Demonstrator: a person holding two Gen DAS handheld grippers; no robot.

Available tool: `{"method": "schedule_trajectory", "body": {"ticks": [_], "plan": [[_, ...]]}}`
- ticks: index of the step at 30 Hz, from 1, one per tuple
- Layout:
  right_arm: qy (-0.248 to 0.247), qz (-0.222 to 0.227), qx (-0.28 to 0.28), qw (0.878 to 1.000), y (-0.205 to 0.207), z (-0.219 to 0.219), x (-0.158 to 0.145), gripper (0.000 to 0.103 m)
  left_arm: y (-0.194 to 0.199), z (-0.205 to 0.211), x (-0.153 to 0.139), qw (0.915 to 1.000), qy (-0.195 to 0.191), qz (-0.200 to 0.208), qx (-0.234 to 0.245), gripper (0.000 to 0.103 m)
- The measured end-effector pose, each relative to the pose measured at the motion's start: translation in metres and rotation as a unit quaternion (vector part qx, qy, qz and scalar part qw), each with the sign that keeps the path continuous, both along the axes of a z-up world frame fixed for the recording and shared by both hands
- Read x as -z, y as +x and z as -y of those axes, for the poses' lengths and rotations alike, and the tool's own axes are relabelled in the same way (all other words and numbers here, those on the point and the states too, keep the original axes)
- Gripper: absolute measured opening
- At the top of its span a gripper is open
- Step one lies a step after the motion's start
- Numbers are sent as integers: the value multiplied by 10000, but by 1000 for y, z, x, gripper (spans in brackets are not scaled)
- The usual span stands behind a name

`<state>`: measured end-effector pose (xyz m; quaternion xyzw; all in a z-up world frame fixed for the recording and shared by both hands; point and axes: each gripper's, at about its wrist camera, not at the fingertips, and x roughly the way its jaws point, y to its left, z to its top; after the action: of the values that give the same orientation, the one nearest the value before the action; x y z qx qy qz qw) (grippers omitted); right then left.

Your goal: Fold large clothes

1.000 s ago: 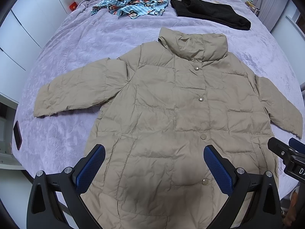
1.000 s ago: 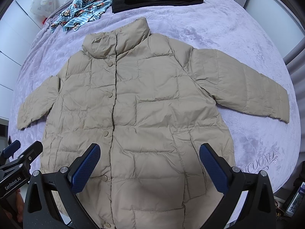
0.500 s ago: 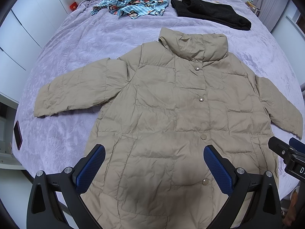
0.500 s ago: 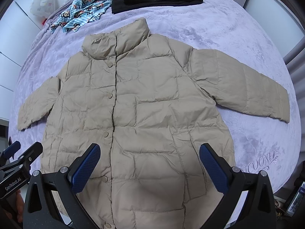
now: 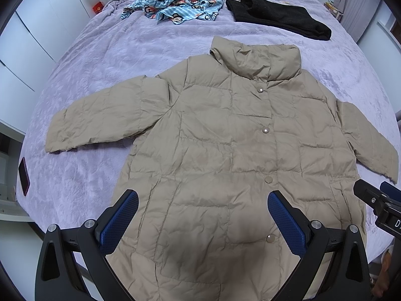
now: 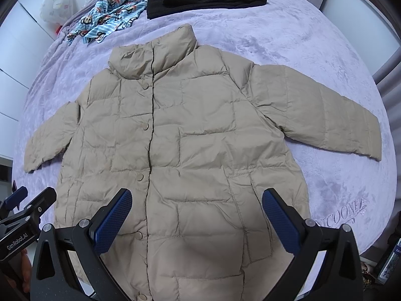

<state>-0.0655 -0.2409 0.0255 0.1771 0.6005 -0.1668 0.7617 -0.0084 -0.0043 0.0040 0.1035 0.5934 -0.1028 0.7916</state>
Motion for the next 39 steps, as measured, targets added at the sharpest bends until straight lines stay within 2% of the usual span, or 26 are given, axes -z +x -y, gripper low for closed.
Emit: {"method": "schedule_trajectory", "body": {"ticks": [23,28,31,35,39], "plan": [[-54,-23,84,9999,1,-5,-5,103,5,-16,5,9999,-143,-59,70,103],[-115,-62,185,9997,0,-17,-3,103,17,-33,21,9988,-286,-341,219,103],[4,-34,253,9997,-1,-28,3,103,21,-47,29,9981,-387,-365,325,103],[216,-14,324,9992,3,-48,16,103,32,-76,39,9969,-627,-428,199,103],[592,36,386,9975,11,-77,34,103,52,-118,63,9943,-754,-759,-21,103]]}}
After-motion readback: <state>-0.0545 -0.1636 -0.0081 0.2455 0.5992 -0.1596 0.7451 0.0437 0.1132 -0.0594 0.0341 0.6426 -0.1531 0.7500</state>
